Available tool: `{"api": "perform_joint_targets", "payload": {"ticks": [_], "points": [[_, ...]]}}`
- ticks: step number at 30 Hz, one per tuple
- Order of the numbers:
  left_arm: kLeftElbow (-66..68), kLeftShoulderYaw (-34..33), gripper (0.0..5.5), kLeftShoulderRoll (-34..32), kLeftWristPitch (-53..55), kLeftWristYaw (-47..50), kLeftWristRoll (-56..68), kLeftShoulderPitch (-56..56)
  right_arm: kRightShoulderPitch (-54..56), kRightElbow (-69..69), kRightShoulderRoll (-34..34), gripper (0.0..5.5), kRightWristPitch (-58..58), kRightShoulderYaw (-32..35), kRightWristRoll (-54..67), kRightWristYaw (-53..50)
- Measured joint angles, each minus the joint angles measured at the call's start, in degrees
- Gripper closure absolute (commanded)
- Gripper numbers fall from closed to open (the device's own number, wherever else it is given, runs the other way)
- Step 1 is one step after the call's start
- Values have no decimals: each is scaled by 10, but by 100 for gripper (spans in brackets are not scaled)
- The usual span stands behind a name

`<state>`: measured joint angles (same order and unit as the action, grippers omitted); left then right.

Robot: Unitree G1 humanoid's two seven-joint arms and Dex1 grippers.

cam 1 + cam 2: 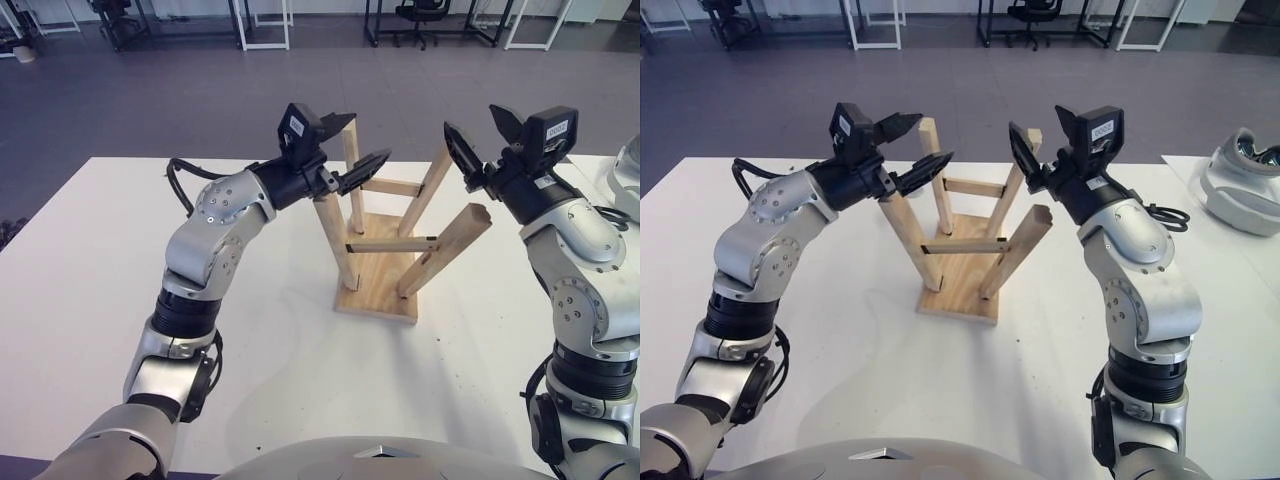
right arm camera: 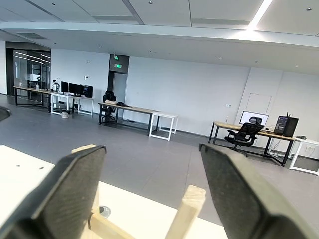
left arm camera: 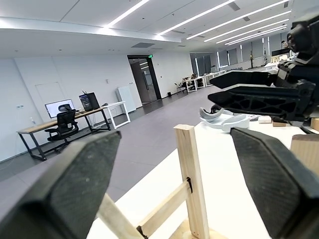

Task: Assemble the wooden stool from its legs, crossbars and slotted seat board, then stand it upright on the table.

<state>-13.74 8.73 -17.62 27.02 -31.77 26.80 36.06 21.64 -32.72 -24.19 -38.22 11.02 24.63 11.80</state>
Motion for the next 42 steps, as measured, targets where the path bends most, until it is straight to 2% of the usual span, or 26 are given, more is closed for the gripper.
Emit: {"api": "perform_joint_targets", "payload": {"ticks": [8, 13, 17, 21, 25, 29, 37, 42], "points": [[16, -43, 145, 38, 61, 13, 48, 23, 0, 0, 0, 199, 1, 0, -1, 2], [18, -109, 145, 53, 73, 38, 95, 71, 10, -35, -1, 199, -14, 1, 0, -11], [7, -141, 145, 48, 76, 52, 113, 81, 35, -93, 18, 199, -52, 5, 38, -40], [-8, -173, 145, 24, 78, 69, 114, 46, -33, -152, 27, 199, -60, 45, 92, -35], [-29, -178, 145, 15, 78, 83, 111, 10, -126, -155, 11, 199, -41, 53, 88, -3], [-48, -164, 145, 15, 78, 96, 106, -13, -198, -118, -1, 199, 30, 66, 71, 55], [-68, -121, 145, 25, 78, 103, 95, -21, -142, 62, -39, 199, 161, 56, -2, 117], [-72, -107, 145, 29, 83, 103, 94, -29, -125, 61, -45, 199, 174, 48, -17, 116]]}}
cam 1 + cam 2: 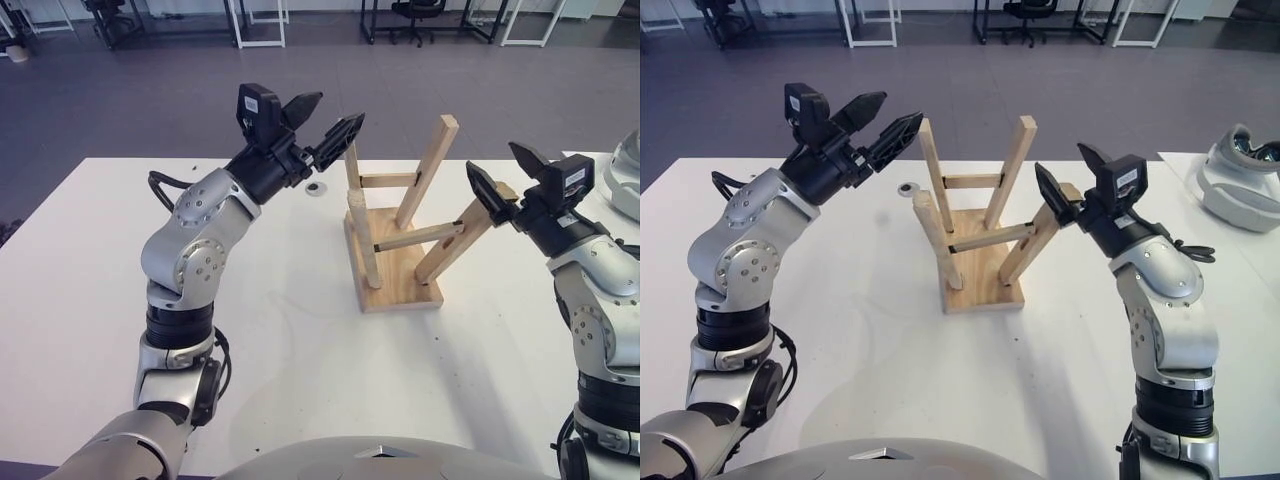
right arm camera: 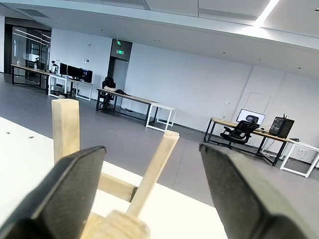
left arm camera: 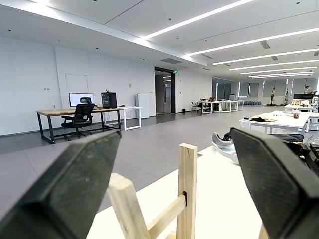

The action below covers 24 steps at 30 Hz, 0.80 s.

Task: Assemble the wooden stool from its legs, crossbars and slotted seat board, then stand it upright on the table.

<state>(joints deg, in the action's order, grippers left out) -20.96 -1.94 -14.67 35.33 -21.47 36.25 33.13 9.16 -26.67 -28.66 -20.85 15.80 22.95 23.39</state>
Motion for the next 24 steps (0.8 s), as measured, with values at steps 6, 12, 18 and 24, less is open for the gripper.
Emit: {"api": "perform_joint_targets", "payload": {"ticks": [6, 12, 18, 24], "points": [[-27, -5, 145, 1, 8, 21, 2, -20, 49, -201, 13, 199, -92, 44, 202, -119], [-38, 35, 145, 19, 13, 41, -30, -48, -46, -220, 35, 199, -210, -49, 328, -212], [-16, 84, 145, 22, -1, 40, -83, -49, -107, -172, 60, 199, -229, -61, 348, -252], [-4, 93, 145, 24, -7, 35, -105, -45, -97, -142, 88, 199, -248, -80, 343, -306]]}}
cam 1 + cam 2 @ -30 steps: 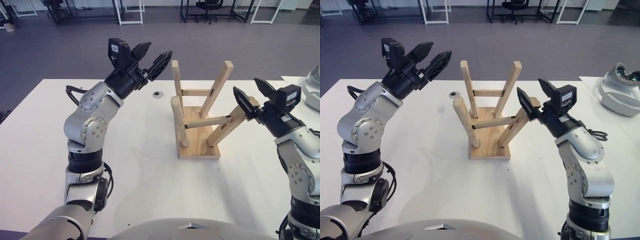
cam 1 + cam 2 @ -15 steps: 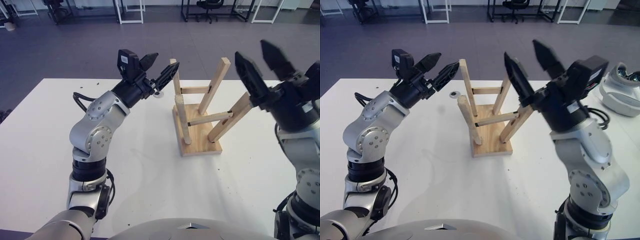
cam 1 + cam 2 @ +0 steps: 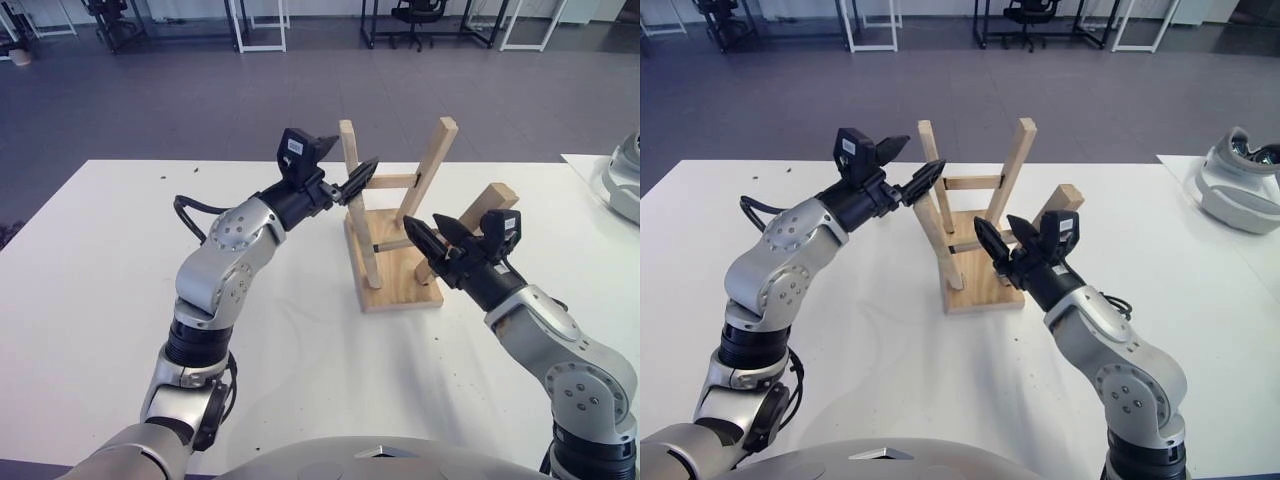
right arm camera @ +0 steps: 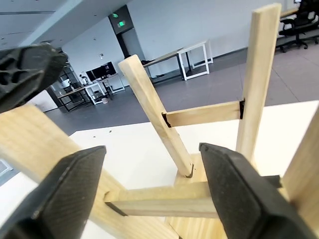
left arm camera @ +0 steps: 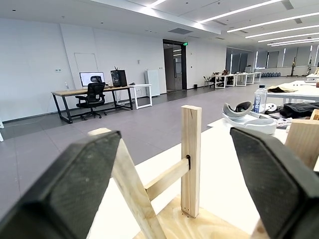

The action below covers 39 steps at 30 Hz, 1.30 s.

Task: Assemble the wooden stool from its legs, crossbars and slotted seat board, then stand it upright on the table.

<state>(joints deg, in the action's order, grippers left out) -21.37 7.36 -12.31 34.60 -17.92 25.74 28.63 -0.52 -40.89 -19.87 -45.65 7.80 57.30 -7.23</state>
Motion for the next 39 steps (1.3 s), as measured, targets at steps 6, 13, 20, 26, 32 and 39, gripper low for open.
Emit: {"api": "perform_joint_targets", "payload": {"ticks": [6, 13, 20, 26, 32, 39], "points": [[5, 11, 145, 8, 1, -1, -16, 4, 6, 32, 16, 199, -5, 4, 28, -19], [-15, 16, 145, 4, 14, -3, -16, 4, 6, 67, 28, 199, -5, 35, 124, -18], [-33, 17, 145, -7, 30, -10, -16, 3, 3, 103, 25, 199, -2, 31, 159, -15], [-35, 14, 145, -3, 35, -12, -17, 3, 14, 63, -22, 199, 22, 6, 51, 29], [-36, -45, 145, 12, -16, -1, -11, 21, 97, -3, -87, 199, 84, 59, 38, 138], [-59, -156, 145, -3, -42, 39, 16, 36, 168, 114, -166, 199, 120, 163, -7, 149]]}}
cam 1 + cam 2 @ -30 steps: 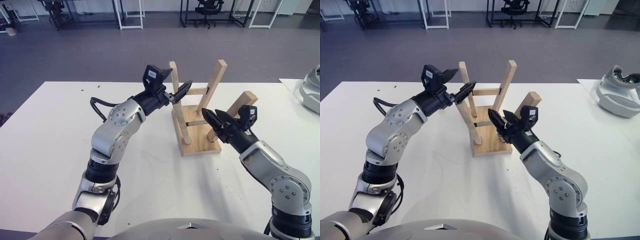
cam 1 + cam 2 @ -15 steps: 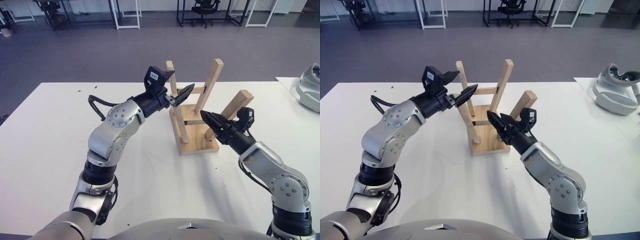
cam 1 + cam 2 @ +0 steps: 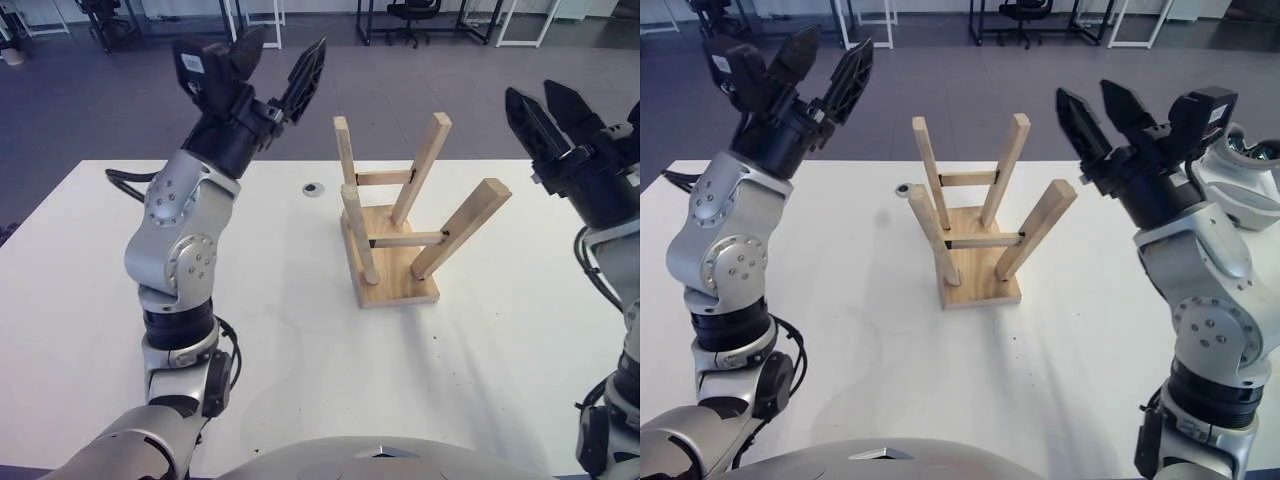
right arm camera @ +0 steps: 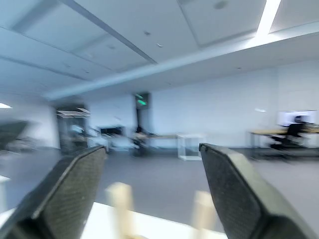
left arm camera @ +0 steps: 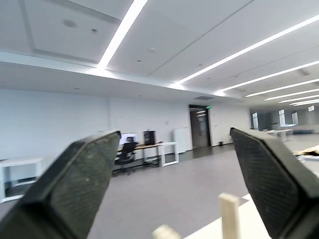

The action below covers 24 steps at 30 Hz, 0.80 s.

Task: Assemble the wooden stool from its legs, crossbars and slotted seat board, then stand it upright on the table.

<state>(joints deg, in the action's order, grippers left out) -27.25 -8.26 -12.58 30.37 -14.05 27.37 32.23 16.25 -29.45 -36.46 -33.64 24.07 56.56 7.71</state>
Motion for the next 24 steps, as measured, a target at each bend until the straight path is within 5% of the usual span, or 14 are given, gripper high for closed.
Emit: {"api": "perform_joint_targets", "payload": {"ticks": [5, 11, 24], "points": [[-68, 72, 145, 19, 92, 63, -23, -188, -49, 78, -20, 199, -15, -62, -131, -2], [-90, 143, 145, 24, 141, 76, -40, -174, -59, 51, 2, 199, -14, -74, -160, -8], [-94, 125, 145, 36, 181, 104, -52, -165, -34, 95, 63, 199, -36, -12, -136, -31]]}}
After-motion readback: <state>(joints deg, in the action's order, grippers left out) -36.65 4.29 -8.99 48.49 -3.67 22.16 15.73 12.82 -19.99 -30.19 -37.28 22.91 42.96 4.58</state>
